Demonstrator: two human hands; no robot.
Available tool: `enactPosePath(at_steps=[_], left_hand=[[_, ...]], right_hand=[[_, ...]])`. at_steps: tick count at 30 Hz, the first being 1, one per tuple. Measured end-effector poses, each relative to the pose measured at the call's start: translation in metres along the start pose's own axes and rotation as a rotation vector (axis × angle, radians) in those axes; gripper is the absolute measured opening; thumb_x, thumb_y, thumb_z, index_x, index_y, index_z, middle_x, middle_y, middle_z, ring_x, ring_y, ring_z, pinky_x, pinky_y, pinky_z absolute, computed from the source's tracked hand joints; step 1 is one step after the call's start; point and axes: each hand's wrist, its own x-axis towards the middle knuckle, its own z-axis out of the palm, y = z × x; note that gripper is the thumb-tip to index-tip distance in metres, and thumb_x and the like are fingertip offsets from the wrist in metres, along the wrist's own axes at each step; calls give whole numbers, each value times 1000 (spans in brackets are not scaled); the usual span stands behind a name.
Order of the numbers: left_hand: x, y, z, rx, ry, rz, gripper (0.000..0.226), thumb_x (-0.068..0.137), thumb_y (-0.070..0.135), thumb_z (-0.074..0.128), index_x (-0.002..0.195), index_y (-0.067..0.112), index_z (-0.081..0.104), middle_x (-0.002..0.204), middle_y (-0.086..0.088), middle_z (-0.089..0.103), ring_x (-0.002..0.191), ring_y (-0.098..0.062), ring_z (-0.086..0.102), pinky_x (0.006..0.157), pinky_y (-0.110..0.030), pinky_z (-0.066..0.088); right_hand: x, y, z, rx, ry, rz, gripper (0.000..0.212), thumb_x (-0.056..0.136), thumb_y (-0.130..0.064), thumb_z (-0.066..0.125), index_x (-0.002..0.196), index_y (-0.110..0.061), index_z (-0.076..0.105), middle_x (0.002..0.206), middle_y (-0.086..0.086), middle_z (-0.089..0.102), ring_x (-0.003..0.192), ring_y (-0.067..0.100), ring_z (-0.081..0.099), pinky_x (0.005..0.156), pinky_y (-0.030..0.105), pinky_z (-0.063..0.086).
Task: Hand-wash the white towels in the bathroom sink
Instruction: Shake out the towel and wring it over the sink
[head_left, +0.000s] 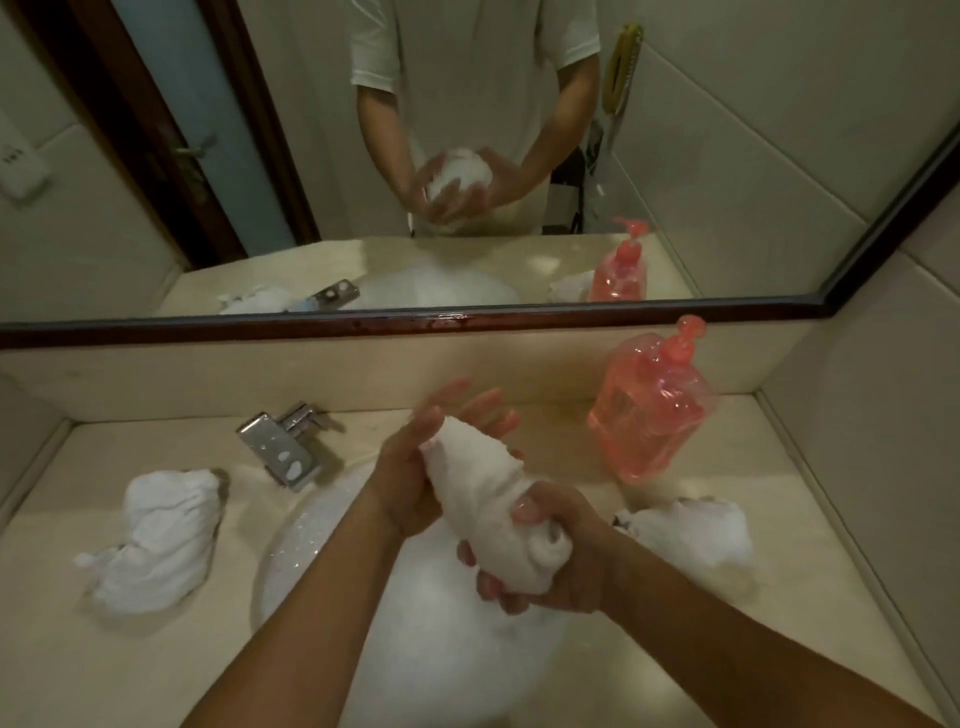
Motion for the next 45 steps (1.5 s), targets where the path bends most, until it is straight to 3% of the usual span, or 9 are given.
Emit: enactPosePath(at_steps=[2, 4, 10, 14, 19, 26, 33, 39, 45], left_hand=[[6, -5, 9, 10, 49, 55, 44, 48, 40, 103, 77, 22, 75, 88, -2, 73, 93, -32, 74, 87, -55, 59], [10, -7, 16, 20, 65, 23, 43, 51, 44, 100, 67, 22, 67, 79, 0, 67, 82, -29, 69, 86, -47, 53], [17, 0, 25, 94, 310, -130, 62, 47, 35, 100, 78, 17, 50, 75, -7, 62, 67, -25, 63, 69, -37, 57], [14, 12, 40, 114, 304, -117, 31, 75, 20, 82, 74, 18, 51, 66, -1, 57, 59, -18, 63, 68, -36, 57], [6, 17, 37, 232, 268, -73, 21, 79, 6, 70, 77, 14, 51, 70, -7, 53, 59, -20, 62, 64, -33, 57], [-9, 7, 7, 627, 460, 29, 24, 95, -7, 59, 79, 9, 55, 66, -5, 61, 61, -21, 66, 59, -31, 55], [-16, -9, -14, 824, 554, 45, 19, 91, -8, 64, 81, 6, 55, 69, -6, 61, 61, -23, 71, 59, -32, 55], [-22, -19, -18, 781, 591, 50, 15, 91, -8, 66, 85, 3, 56, 70, -11, 62, 62, -25, 72, 56, -31, 56], [-22, -5, -4, 451, 672, 67, 17, 94, 1, 68, 87, 12, 56, 66, -8, 67, 64, -25, 69, 64, -36, 57]], right_hand=[[-3, 1, -14, 174, -177, 18, 65, 77, -38, 81, 128, -5, 59, 108, 12, 69, 82, 24, 72, 62, 26, 58], [-6, 0, -23, 255, -238, 10, 62, 84, -38, 77, 132, -4, 58, 115, 14, 67, 87, 24, 71, 64, 26, 58], [-30, -22, -17, 28, -22, 66, 68, 72, -44, 90, 126, -10, 68, 111, 9, 70, 89, 20, 68, 65, 24, 55], [-40, -46, 5, -238, 84, 141, 90, 51, -41, 102, 124, -8, 61, 103, 5, 73, 87, 19, 71, 68, 29, 57], [-32, -46, 35, -544, 383, 197, 52, 65, -18, 86, 113, -11, 67, 87, 5, 73, 79, 20, 71, 63, 33, 55], [12, 1, 30, -628, 624, 114, 40, 76, -14, 89, 106, -18, 63, 93, 8, 72, 79, 23, 71, 56, 30, 54], [38, 29, 13, -721, 763, 160, 75, 75, -28, 91, 131, -21, 41, 118, 4, 60, 101, 23, 68, 61, 33, 59], [37, 37, 4, -708, 727, 178, 72, 72, -25, 92, 130, -21, 48, 120, 5, 62, 104, 24, 69, 70, 41, 67], [14, 3, 10, -614, 645, 70, 55, 80, -11, 90, 125, -24, 62, 120, 7, 70, 107, 27, 72, 86, 51, 65]])
